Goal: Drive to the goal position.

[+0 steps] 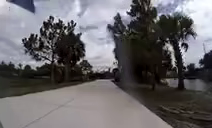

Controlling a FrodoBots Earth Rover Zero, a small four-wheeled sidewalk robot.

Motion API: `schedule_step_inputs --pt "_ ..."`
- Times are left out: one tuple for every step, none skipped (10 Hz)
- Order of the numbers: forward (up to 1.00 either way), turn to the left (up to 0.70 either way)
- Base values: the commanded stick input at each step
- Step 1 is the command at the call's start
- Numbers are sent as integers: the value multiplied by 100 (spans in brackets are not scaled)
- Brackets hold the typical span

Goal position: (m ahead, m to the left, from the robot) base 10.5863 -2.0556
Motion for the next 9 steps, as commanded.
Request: schedule_step_inputs --pt "59 1" --pt "59 1" --pt "59 1" --pt "59 1" --pt "59 1" --pt "59 1" --pt "59 1" --pt "59 1" --pt "60 0"
